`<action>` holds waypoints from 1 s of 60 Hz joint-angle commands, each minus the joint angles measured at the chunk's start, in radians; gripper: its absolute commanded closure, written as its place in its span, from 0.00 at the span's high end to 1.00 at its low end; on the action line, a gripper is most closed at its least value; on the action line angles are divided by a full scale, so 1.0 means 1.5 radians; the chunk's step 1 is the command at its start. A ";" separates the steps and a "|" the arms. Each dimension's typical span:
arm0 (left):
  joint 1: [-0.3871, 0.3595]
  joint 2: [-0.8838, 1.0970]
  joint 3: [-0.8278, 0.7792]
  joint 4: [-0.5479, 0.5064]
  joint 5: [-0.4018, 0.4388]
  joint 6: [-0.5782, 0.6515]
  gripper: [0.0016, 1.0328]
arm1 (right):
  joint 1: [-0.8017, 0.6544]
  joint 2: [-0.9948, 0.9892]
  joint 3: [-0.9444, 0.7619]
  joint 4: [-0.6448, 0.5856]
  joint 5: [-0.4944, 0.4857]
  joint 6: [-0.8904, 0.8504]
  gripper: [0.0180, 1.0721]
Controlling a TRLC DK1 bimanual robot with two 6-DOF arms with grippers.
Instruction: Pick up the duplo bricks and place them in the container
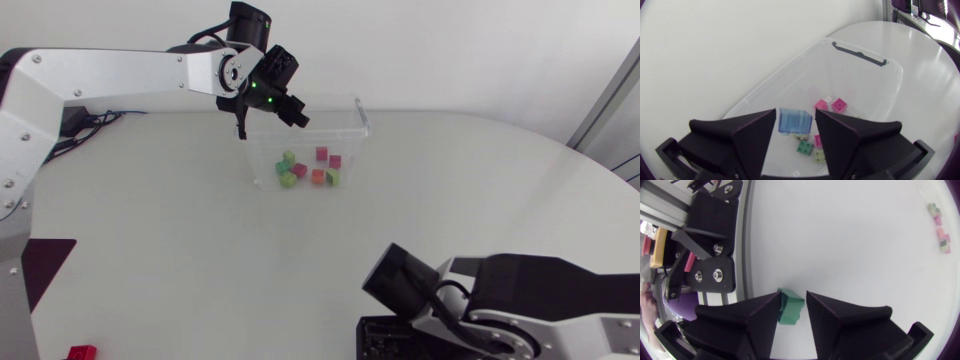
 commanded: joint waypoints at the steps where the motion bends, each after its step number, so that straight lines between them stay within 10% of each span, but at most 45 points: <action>1: 0.008 0.016 0.022 0.005 -0.009 -0.019 0.96 | -0.032 -0.028 0.019 -0.006 -0.001 0.008 0.34; 27: 0.038 -0.150 -0.157 0.005 -0.014 -0.028 0.96 | -0.224 -0.018 0.162 -0.012 -0.038 -0.011 0.35; 34: 0.031 -0.222 -0.250 0.004 -0.014 -0.020 0.96 | -0.186 -0.030 0.121 -0.042 -0.029 0.010 0.92; 60: -0.029 -0.435 -0.507 -0.048 -0.005 0.014 0.96 | -0.052 -0.044 -0.020 -0.064 0.001 0.067 0.94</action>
